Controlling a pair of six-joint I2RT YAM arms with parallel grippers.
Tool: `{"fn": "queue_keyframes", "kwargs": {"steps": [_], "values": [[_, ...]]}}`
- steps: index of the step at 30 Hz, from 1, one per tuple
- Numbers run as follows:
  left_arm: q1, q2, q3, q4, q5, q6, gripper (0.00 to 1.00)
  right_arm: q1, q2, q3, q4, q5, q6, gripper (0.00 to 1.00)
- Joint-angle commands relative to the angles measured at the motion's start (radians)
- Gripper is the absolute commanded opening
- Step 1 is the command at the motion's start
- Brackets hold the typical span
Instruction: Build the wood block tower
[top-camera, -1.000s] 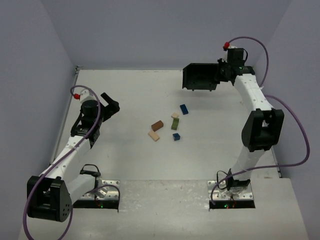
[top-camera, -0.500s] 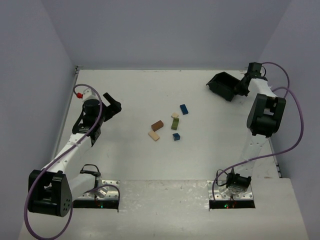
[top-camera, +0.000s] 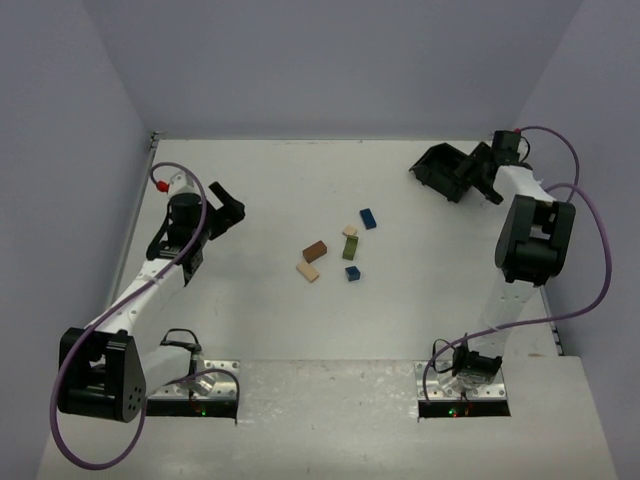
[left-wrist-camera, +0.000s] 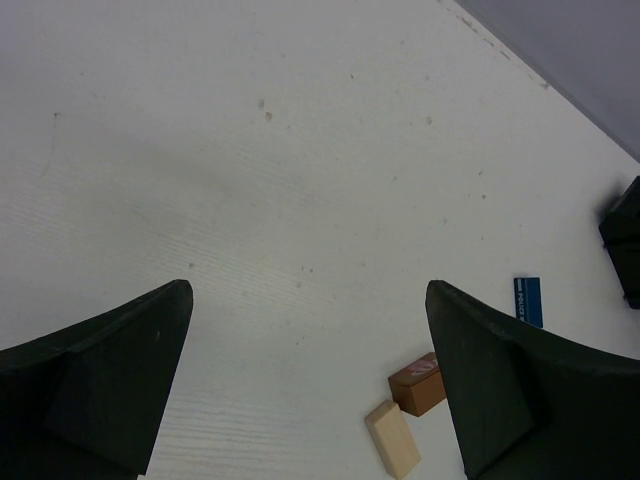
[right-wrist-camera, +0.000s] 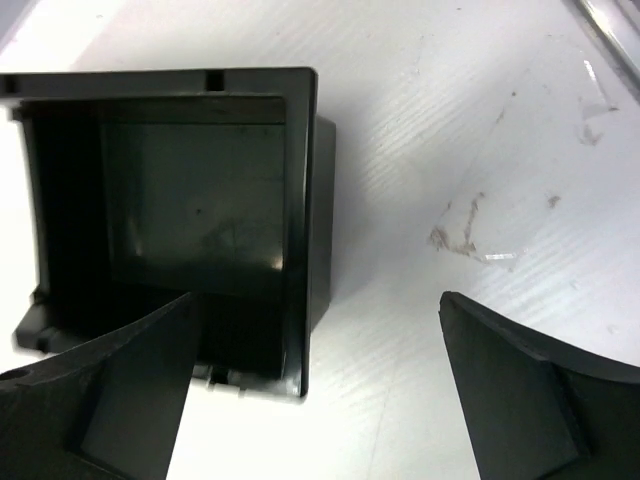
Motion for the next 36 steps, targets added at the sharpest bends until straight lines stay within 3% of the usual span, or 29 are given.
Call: {"fn": "queue_keyframes", "kwargs": {"steps": [1,8,11,17,26,36], "values": [[0.005,-0.030,0.054,-0.014,0.031,-0.002,1.00,0.035,-0.212,-0.029,0.061,-0.051,-0.099,0.99],[0.002,-0.009,0.075,-0.071,0.108,-0.031,1.00,0.313,-0.509,-0.184,0.010,0.012,-0.262,0.99],[-0.011,0.007,0.068,-0.062,0.123,-0.041,1.00,0.491,-0.627,-0.400,0.092,-0.048,-0.284,0.99],[-0.027,0.036,0.069,-0.041,0.164,-0.015,1.00,0.822,-0.709,-0.619,0.130,-0.064,-0.369,0.99],[-0.028,0.027,0.003,0.063,0.216,-0.022,1.00,0.925,-0.686,-0.713,0.153,0.023,-0.252,0.99],[-0.027,0.032,-0.017,0.096,0.228,-0.024,1.00,1.062,-0.471,-0.562,0.182,-0.079,-0.455,0.99]]}}
